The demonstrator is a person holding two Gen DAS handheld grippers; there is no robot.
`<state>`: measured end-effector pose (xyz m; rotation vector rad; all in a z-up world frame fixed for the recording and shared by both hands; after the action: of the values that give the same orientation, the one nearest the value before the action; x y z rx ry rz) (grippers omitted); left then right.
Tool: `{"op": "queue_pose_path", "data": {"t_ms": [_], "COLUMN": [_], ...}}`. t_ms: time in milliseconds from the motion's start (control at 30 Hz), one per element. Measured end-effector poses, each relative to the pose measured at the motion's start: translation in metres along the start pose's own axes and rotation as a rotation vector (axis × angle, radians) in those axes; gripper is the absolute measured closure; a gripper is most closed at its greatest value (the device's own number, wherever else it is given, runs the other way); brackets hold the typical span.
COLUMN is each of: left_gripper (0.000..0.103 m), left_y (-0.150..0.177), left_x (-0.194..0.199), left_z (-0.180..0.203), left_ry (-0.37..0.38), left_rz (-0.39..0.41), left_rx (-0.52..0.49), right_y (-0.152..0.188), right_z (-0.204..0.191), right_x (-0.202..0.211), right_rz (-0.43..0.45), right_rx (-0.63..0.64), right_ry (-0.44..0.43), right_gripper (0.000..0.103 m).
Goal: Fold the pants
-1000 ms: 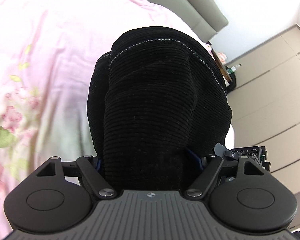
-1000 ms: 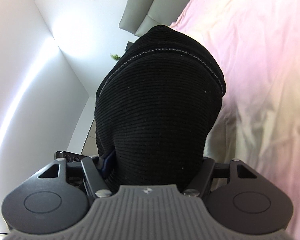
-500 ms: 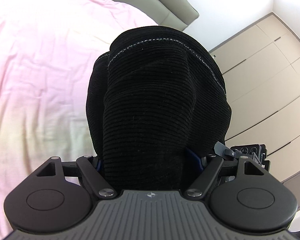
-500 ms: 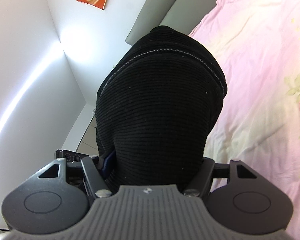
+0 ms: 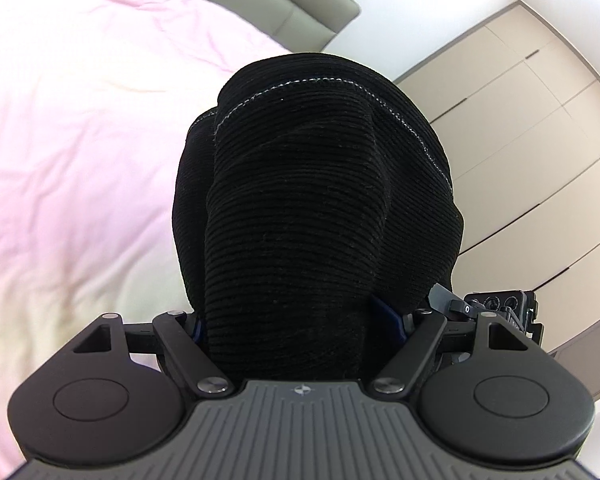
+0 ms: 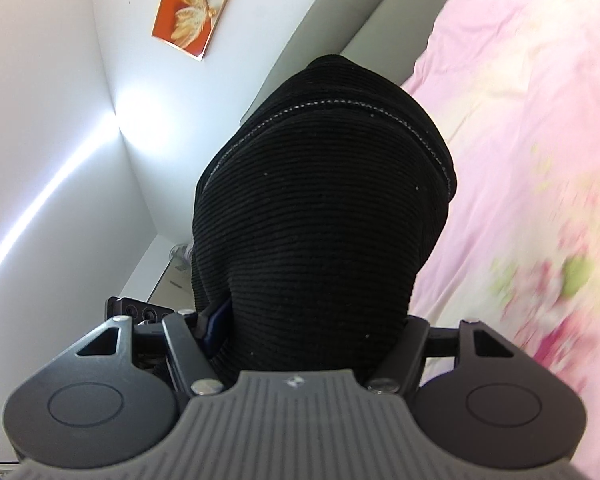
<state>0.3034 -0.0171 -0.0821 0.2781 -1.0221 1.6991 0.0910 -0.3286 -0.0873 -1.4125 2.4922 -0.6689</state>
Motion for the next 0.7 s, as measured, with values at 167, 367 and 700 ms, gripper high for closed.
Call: {"op": "queue_pose_path", "data": {"t_ms": [167,367,700], "left_gripper": [0.014,0.014,0.014], "left_y": [-0.027,-0.046,-0.055], "left_x": [-0.041,-0.101,-0.206], "left_z": [0.035,0.057,0.039], "left_ry": [0.047,0.096,0.076], "left_rz": [0.009,-0.029,-0.143], "left_rx": [-0.022,-0.029,0.014], "right_y": [-0.051,-0.088,-0.107], "right_z": [0.004,0.03,0.125], "right_x": [0.041,0.097,0.146], "right_rz": [0.023,0.044,0.059], "right_rx": [0.041,0.047,-0.079], "right_ry": [0.033,0.091,0.146], "right_gripper": [0.04,0.04,0.04]}}
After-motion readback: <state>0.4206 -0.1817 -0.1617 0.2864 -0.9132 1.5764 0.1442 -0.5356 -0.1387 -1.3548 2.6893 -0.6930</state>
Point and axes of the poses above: each gripper's, at about its wrist camera, not at the fingertips, and x roughly against the way its jaws point, z to its right, y to its underside, the point moved 2 cm from there along -x, roughly the way its jaws point, and after that the axes turned 12 degrees about -y, right-handed, at the moved point
